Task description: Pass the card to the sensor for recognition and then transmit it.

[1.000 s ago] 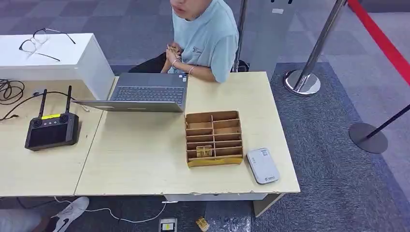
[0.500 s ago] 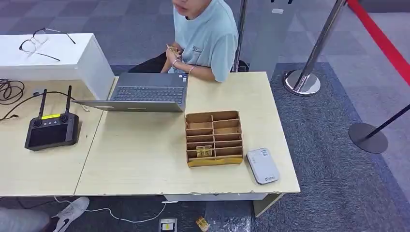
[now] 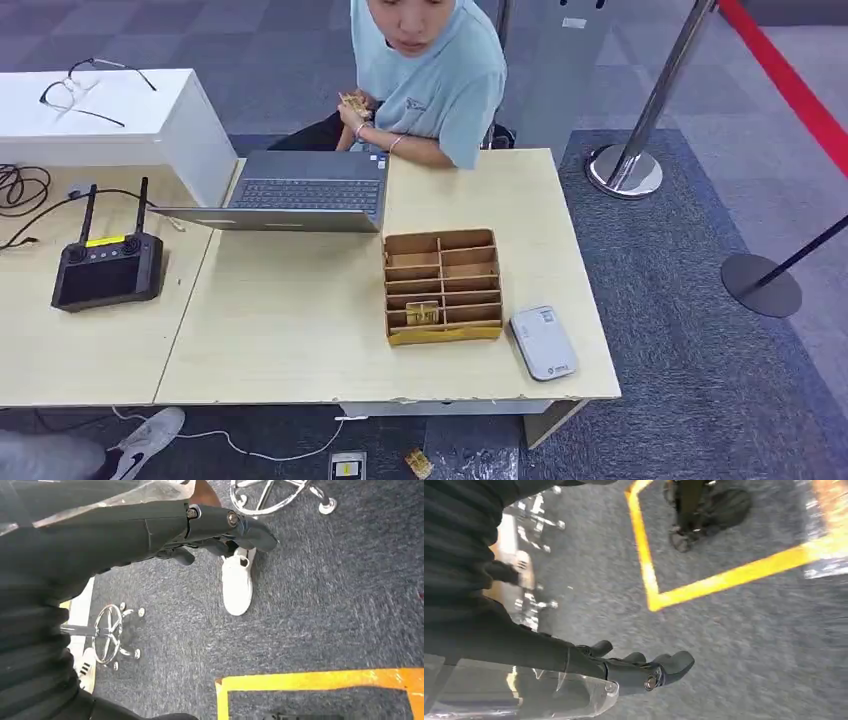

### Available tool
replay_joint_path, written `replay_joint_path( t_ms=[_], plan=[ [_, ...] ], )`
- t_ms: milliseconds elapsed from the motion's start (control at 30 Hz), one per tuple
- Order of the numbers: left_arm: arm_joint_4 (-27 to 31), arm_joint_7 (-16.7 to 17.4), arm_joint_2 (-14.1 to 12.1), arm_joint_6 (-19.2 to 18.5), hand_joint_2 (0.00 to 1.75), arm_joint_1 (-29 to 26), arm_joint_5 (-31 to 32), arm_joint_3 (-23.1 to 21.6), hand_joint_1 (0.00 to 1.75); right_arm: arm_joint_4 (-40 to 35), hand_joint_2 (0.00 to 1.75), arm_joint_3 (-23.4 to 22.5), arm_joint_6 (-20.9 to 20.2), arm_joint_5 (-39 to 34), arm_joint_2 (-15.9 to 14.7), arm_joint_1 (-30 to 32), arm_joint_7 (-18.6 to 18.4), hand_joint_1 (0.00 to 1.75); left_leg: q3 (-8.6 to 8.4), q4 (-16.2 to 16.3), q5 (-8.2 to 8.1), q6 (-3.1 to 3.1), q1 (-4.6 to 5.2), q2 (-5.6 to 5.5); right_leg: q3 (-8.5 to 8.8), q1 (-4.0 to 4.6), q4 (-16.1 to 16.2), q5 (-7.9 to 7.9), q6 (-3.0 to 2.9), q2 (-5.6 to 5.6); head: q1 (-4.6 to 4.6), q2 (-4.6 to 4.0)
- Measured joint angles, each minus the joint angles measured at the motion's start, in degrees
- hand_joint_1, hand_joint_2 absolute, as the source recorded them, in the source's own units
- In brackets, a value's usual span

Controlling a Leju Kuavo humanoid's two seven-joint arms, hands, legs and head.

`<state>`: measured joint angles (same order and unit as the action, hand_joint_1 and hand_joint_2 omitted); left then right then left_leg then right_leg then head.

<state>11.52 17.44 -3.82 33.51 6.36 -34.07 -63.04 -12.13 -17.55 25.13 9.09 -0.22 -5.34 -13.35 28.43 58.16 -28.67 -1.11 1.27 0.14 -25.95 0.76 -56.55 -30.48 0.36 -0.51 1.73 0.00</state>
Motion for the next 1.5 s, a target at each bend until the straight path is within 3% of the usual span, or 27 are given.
replay_joint_path(
  t_ms=[100, 267, 533, 700, 867, 1000, 1067, 1133, 1200, 1333, 1500],
  plan=[
    [0.0, 0.5, 0.1, -0.6, 1.75, 0.0, 0.4, 0.0, 0.0, 0.0, 1.75, 0.1, -0.4, -0.3, -0.1, 0.0, 3.6, 0.0, 0.0, 0.0, 0.0, 0.0, 0.0, 0.0, 0.0, 0.0, 0.0, 0.0, 0.0, 0.0, -0.04, 0.0],
    [0.0, 0.5, 0.1, -0.4, 1.75, 0.0, 0.7, 0.0, 0.0, 0.0, 1.75, 0.4, -0.1, 0.0, -0.1, 0.0, 4.5, 0.0, 0.0, 0.0, 0.0, 0.0, 0.0, 0.0, 0.0, 0.0, 0.0, 0.0, 0.0, 0.0, -0.02, 0.0],
    [0.0, 0.0, 0.3, 0.2, 1.75, 0.0, 0.7, 0.0, 0.0, 0.5, 1.75, 1.2, 1.5, 0.7, 0.3, 0.0, -2.2, 0.0, 0.0, 0.0, 0.0, 0.0, 0.0, -0.01, -0.01, 0.0, 0.0, 0.0, 0.0, 0.0, -0.02, 0.0],
    [0.0, 1.3, 0.8, 0.1, 1.75, 0.0, 0.4, 0.0, 0.0, 0.5, 1.75, 1.5, 4.8, 1.2, 0.3, 0.0, -3.4, 0.0, 0.0, 0.0, 0.0, 0.0, 0.0, 0.0, 0.0, 0.0, 0.0, 0.0, 0.0, 0.0, -0.02, 0.0],
    [0.0, 2.1, 0.9, 0.1, 1.75, 0.0, -0.3, 0.0, 0.0, 0.5, 1.75, 1.9, 9.0, 0.9, -0.8, 0.0, 0.3, 0.0, 0.0, 0.0, 0.0, 0.0, 0.01, -0.01, 0.0, -0.02, 0.0, 0.0, 0.0, 0.0, 0.0, 0.0],
    [0.0, 2.4, 1.0, 0.2, 1.75, 0.0, -0.8, 0.0, 0.0, 0.1, 1.75, 1.8, 14.6, 2.7, -2.5, 0.2, 6.5, 0.0, 0.0, 0.0, 0.0, 0.0, 0.04, -0.01, 0.01, -0.04, 0.0, 0.01, 0.01, 0.0, -0.02, 0.0],
    [0.0, 2.4, 1.1, 0.3, 1.75, -0.1, -1.1, 0.0, 0.0, -1.7, 1.75, -0.6, 14.9, 12.2, -2.8, 0.9, 8.2, 0.0, 0.02, 0.0, 0.0, 0.0, 0.04, -0.03, 0.01, -0.04, 0.0, 0.02, 0.02, 0.0, 0.0, 0.0],
    [0.0, 2.3, 1.2, 0.4, 1.75, -0.1, -1.4, 0.0, 0.0, -3.7, 1.75, -5.3, 14.9, 24.2, -2.9, 1.0, 11.8, 0.0, 0.02, 0.0, 0.0, 0.0, 0.04, -0.06, -0.01, -0.04, 0.0, 0.03, 0.02, 0.0, -0.02, 0.0],
    [0.0, 2.3, 1.3, 0.5, 1.75, -0.1, -1.5, 0.0, 0.0, -5.4, 1.75, -10.9, 15.0, 30.9, -2.9, 0.6, 15.8, 0.0, 0.0, 0.0, 0.0, 0.0, 0.04, -0.06, 0.0, -0.04, 0.0, 0.03, 0.02, -0.01, 0.0, 0.0],
    [0.0, 2.3, 1.3, 0.6, 1.75, -0.1, -1.5, 0.0, 0.0, -9.2, 1.75, -21.8, 15.0, 34.7, -3.0, -0.3, 19.6, 0.0, 0.01, 0.0, 0.01, -0.01, 0.05, -0.08, -0.01, -0.06, 0.0, 0.03, 0.02, -0.05, -0.02, 0.0],
    [0.0, 2.3, 1.4, 1.0, 1.75, -0.1, -1.7, 0.0, 0.0, -13.9, 1.75, -35.1, 15.0, 35.4, -2.8, -1.7, 27.7, 0.0, 0.03, 0.0, 0.0, -0.01, 0.06, -0.07, -0.03, -0.06, 0.0, 0.03, 0.02, -0.03, -0.02, 0.0]
  ],
)
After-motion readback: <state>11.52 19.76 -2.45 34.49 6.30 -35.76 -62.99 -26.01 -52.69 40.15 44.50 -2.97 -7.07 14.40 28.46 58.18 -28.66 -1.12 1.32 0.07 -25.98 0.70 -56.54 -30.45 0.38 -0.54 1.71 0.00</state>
